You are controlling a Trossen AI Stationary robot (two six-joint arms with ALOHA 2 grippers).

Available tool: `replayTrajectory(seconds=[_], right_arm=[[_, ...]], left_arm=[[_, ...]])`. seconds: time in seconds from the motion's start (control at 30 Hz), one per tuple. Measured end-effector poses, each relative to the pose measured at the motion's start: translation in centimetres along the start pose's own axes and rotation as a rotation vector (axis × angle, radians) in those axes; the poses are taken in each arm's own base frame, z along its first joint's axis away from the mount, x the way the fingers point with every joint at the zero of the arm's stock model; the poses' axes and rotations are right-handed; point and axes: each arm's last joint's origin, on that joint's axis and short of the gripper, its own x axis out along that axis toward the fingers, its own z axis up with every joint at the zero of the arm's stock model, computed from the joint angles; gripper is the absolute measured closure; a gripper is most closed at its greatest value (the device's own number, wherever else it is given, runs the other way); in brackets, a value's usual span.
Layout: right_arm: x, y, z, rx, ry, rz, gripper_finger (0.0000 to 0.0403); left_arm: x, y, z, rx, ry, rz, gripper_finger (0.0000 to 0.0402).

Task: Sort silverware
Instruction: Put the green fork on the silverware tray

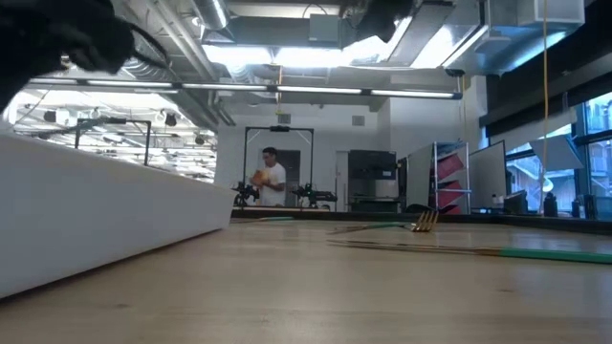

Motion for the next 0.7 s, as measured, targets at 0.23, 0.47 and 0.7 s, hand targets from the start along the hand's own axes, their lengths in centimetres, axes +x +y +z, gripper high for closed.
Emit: replayTrajectory(seconds=[0.23,0.47,0.7], right_arm=[[0.7,2.5,0.1,-0.056,0.055,0.004,0.0308],[0.9,3.8,0.2,-0.086,0.072,0.02,0.0308],[0.9,3.7,0.2,-0.085,0.075,0.009,0.0308]], left_arm=[[2.5,-1.3,-0.2,-0.006,-0.025,0.058,0.0401],[3.6,-1.7,-0.4,-0.032,-0.015,0.104,0.0376],[3.5,-1.5,-0.2,-0.038,-0.006,0.133,0.0304]])
